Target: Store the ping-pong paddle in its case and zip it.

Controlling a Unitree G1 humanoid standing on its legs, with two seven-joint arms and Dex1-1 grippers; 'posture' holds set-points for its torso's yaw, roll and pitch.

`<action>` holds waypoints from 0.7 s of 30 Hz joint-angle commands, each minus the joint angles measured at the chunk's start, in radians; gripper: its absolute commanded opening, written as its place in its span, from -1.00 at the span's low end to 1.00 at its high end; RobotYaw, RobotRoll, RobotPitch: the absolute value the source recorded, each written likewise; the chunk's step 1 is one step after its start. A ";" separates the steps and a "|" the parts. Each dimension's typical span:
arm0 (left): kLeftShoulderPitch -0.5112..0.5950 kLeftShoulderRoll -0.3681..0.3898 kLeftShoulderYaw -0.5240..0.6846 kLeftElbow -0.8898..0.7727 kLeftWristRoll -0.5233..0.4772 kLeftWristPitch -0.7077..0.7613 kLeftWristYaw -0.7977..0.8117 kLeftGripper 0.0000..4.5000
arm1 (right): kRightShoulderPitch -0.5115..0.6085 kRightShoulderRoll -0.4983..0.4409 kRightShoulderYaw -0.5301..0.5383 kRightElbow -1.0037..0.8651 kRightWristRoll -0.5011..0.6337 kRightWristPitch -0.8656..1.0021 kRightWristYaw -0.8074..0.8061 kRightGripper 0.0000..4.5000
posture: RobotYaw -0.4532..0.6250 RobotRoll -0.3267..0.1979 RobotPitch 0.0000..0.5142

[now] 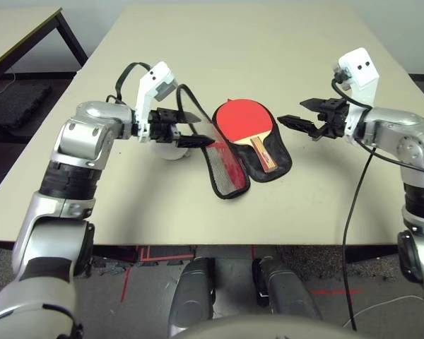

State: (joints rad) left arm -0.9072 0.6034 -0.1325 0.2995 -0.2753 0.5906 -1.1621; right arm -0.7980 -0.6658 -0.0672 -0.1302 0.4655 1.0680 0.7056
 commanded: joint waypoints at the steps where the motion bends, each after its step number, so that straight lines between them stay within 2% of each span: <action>1: -0.062 -0.060 0.001 0.156 0.034 -0.101 0.034 1.00 | -0.030 -0.025 -0.020 0.036 0.014 -0.017 0.021 0.99 | -0.21 0.25 -0.55; 6: -0.169 -0.161 0.022 0.374 0.054 -0.231 0.077 1.00 | -0.053 -0.038 -0.020 0.052 0.022 -0.009 0.032 0.99 | -0.23 0.25 -0.55; 12: -0.267 -0.260 0.075 0.576 0.049 -0.316 0.112 1.00 | -0.021 -0.022 -0.012 0.019 0.058 0.012 0.045 0.99 | -0.25 0.25 -0.52; 16: -0.290 -0.284 0.095 0.625 0.052 -0.339 0.110 1.00 | 0.000 -0.025 0.006 0.006 0.074 0.008 0.070 0.99 | -0.24 0.25 -0.52; 21: -0.274 -0.265 0.095 0.571 0.047 -0.317 0.081 1.00 | 0.034 -0.045 0.041 0.013 0.085 0.045 0.097 0.99 | -0.22 0.25 -0.52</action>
State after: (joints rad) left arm -1.1851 0.3284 -0.0456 0.8992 -0.2306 0.2629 -1.0655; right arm -0.7791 -0.6955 -0.0477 -0.1094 0.5390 1.0853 0.7950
